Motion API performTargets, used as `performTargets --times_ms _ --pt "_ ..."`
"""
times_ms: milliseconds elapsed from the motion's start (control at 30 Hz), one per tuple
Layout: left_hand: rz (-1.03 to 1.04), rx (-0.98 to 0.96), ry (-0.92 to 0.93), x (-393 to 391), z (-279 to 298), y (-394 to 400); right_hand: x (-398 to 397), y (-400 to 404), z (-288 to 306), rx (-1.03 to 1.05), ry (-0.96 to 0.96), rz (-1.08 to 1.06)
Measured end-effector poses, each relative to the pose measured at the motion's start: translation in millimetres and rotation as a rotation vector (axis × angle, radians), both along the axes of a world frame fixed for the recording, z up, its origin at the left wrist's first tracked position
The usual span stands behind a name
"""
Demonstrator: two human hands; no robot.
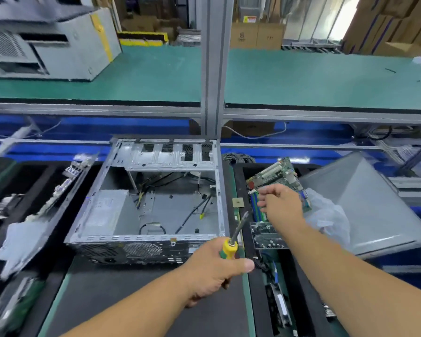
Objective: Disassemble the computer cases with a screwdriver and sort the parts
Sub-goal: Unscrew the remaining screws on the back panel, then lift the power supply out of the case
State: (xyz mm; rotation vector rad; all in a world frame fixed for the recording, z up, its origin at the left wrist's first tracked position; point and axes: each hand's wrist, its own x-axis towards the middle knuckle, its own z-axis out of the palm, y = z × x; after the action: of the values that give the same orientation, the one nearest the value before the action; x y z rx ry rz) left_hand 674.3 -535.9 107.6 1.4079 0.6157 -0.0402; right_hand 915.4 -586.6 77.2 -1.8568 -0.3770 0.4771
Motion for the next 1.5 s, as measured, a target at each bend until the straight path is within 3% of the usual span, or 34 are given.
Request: performTargets --times_ms 133,367,433,633,933,1500 --pt "0.093 -0.018 -0.057 -27 30 31 -50 33 29 0.137 0.024 0.018" --pt "0.700 0.113 -0.042 -107 40 105 -141 103 46 0.138 0.083 0.299" --pt "0.780 0.139 0.004 -130 30 116 -168 125 44 0.076 0.085 0.376" --pt "0.808 0.145 0.086 -175 12 126 -241 183 39 -0.103 0.059 0.512" --pt "0.900 -0.068 0.139 -195 -43 141 -276 211 15 -0.346 -0.104 0.614" --pt "0.899 -0.138 0.100 -192 -41 150 -278 208 16 -0.413 -0.238 0.683"
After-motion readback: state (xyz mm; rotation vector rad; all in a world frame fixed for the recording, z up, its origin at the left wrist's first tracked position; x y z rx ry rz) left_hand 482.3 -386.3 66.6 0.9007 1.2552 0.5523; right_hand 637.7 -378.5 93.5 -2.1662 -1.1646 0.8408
